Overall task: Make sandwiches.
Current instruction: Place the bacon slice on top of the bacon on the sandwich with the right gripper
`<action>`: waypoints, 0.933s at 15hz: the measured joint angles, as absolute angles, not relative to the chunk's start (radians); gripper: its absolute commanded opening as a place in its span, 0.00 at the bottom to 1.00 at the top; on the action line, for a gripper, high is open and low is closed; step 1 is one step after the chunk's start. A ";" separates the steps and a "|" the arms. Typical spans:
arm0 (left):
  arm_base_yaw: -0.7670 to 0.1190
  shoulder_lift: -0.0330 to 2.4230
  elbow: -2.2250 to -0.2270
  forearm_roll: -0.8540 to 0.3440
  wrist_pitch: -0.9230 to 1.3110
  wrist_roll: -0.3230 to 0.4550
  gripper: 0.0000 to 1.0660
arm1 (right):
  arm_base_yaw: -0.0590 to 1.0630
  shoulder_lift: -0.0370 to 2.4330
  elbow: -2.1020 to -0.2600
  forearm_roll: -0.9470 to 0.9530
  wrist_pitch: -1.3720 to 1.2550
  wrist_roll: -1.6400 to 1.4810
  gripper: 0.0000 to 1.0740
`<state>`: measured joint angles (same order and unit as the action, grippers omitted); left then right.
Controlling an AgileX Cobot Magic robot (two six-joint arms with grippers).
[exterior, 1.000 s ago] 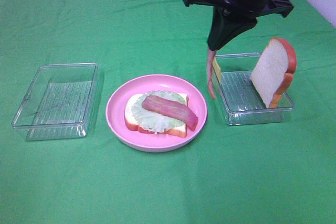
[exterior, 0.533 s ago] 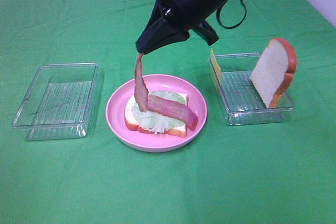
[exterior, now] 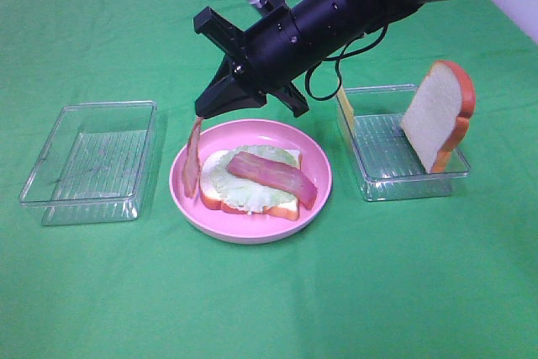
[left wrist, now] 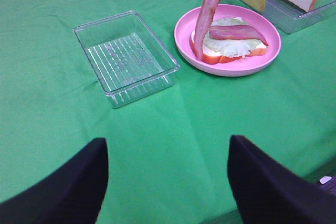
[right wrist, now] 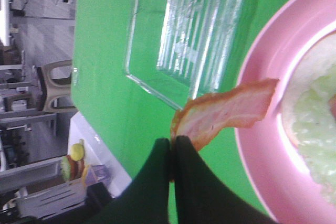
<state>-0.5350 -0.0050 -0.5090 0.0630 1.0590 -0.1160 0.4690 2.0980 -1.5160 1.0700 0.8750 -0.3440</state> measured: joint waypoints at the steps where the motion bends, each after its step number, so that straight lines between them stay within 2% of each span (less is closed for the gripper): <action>1: -0.535 -0.005 -0.509 0.063 1.059 -0.116 0.59 | 0.469 2.099 -1.516 0.943 0.830 -0.269 0.00; 6: -0.535 -0.005 -0.509 0.063 1.059 -0.116 0.59 | 0.469 2.099 -1.516 0.561 0.807 0.000 0.00; 8: -0.535 -0.005 -0.509 0.063 1.059 -0.116 0.59 | 0.469 2.099 -1.516 0.496 0.807 0.035 0.10; 12: -0.535 -0.005 -0.509 0.063 1.059 -0.116 0.59 | 0.469 2.099 -1.516 0.466 0.808 0.054 0.61; 14: -0.535 -0.005 -0.509 0.063 1.059 -0.116 0.59 | 0.469 2.083 -1.516 0.449 0.809 0.054 0.62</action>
<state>-0.5350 -0.0050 -0.5090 0.0630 1.0590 -0.1160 0.4690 2.0830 -1.5160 0.4490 0.8090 0.0540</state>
